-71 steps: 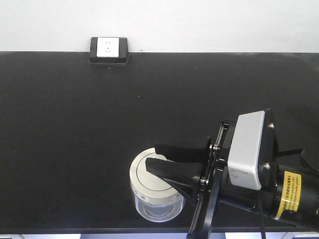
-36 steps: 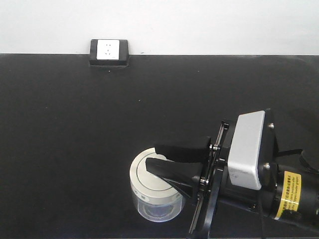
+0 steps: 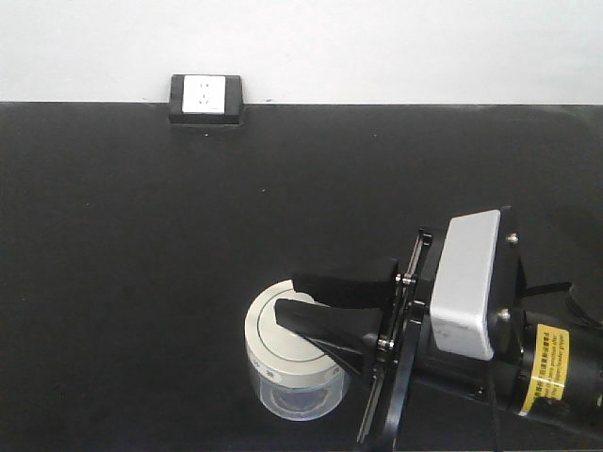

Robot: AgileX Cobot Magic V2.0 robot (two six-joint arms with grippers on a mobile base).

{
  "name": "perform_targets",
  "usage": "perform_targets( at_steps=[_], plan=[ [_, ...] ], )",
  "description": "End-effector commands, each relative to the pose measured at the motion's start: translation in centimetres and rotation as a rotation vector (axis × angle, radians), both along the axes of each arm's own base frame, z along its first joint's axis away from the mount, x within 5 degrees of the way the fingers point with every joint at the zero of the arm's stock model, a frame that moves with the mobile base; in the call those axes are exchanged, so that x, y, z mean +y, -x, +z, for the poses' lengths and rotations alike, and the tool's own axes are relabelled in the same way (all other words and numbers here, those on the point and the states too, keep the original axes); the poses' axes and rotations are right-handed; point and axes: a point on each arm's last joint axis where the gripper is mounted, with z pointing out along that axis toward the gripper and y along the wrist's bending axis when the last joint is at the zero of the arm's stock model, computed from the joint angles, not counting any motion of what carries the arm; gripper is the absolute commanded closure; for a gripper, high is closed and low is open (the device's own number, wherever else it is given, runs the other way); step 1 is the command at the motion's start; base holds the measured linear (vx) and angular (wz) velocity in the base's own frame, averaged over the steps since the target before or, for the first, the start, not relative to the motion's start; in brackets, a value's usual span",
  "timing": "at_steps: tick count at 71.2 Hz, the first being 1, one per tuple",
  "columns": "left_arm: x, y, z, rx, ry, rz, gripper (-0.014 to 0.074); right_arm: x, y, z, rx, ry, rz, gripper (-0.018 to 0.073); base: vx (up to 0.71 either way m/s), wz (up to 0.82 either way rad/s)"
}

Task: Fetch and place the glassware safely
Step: 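Hold the jar still in the right gripper above the worktop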

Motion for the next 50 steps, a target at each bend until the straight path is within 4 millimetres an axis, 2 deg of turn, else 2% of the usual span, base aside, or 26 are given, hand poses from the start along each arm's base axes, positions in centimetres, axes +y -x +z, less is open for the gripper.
perform_targets(
  at_steps=[1,50],
  plan=[
    [-0.13,0.07,1.50,-0.091,0.013,-0.017,0.0603,0.03,0.32,1.95,-0.034,-0.098,0.029,0.0563,0.00,0.00],
    [-0.13,0.07,1.50,-0.091,0.013,-0.017,0.0603,0.03,0.32,1.95,-0.034,-0.098,0.029,0.0563,0.00,0.00]
  ],
)
